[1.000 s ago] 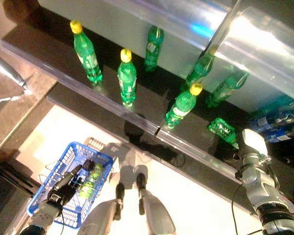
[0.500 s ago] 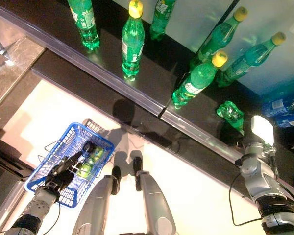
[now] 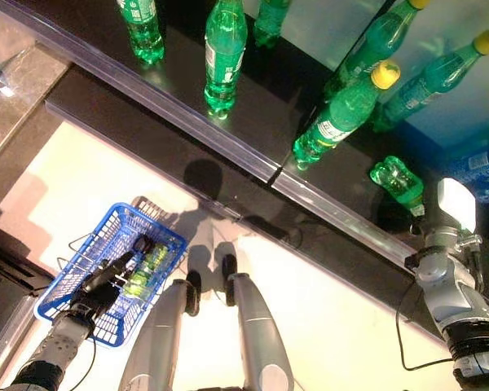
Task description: Pick up the drink and place into the basket.
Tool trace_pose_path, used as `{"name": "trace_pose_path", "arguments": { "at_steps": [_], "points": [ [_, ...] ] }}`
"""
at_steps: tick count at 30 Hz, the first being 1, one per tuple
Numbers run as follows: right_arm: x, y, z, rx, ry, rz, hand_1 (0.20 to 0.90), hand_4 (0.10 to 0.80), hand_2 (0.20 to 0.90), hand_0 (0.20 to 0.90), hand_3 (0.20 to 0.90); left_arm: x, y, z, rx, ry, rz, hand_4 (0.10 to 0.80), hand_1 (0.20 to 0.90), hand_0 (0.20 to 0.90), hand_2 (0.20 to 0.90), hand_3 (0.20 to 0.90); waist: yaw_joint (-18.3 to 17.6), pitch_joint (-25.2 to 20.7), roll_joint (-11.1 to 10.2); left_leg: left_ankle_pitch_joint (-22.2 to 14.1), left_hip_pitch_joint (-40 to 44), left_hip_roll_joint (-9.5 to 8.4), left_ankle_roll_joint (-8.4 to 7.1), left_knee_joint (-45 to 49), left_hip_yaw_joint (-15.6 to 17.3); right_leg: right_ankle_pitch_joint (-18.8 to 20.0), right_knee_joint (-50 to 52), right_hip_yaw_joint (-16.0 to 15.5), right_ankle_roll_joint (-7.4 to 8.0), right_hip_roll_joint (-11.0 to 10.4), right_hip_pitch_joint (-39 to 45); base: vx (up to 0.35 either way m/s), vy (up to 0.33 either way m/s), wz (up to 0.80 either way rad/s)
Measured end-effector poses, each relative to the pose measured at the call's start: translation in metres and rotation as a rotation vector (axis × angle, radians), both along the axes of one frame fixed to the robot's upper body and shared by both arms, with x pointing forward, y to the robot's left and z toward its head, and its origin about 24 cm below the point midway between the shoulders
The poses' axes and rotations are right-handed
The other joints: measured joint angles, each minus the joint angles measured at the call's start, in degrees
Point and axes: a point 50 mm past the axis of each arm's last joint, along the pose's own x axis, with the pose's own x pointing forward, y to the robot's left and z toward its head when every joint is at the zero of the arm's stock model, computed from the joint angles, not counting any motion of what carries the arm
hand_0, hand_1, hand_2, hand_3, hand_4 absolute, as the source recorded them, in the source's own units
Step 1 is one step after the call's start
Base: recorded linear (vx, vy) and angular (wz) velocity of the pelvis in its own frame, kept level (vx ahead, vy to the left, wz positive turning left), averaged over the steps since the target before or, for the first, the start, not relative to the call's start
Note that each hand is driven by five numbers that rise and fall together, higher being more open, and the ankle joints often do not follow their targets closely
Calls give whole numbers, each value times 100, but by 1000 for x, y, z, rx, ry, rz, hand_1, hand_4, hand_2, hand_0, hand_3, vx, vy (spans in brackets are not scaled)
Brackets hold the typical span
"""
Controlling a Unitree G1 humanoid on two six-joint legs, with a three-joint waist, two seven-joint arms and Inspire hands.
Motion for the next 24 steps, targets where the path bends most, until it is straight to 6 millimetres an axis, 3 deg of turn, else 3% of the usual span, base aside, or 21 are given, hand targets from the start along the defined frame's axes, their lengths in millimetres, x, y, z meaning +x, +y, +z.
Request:
{"name": "trace_pose_path", "arguments": {
  "at_steps": [1, 2, 11, 24],
  "points": [
    [0, -2, 1, 9, 5, -2, 331, 136, 331, 331, 236, 0, 0, 0, 0, -1, 0, 100, 300, 300, 300, 200, 3, 1, -5, 0, -23, -15, 0, 14, 1, -11, 34, 3, 11, -12, -30, 16, -1, 5],
    [-1, -4, 1, 21, 12, -1, 300, 100, 300, 300, 200, 1, 0, 1, 2, -6, -3, 100, 300, 300, 300, 200, 4, 2, -7, -6, -60, -21, 10, 52, 0, -28, 80, 4, 14, -17, -68, 14, 1, 6],
    [-3, -12, 1, 69, 24, -12, 300, 100, 300, 300, 200, 0, 0, 4, -11, -24, -2, 100, 300, 300, 300, 200, -23, 13, -31, -10, -298, -62, 6, 163, 4, -250, 392, 14, 4, -11, -277, 1, 14, 1],
    [-3, -15, 8, 45, 19, 14, 300, 100, 300, 300, 200, 1, 0, 5, -23, -32, 6, 100, 300, 300, 300, 200, -55, 13, -31, -6, -386, -101, 0, 136, 46, -257, 387, 11, 16, -76, -392, -8, 34, -1]
  ]
}}
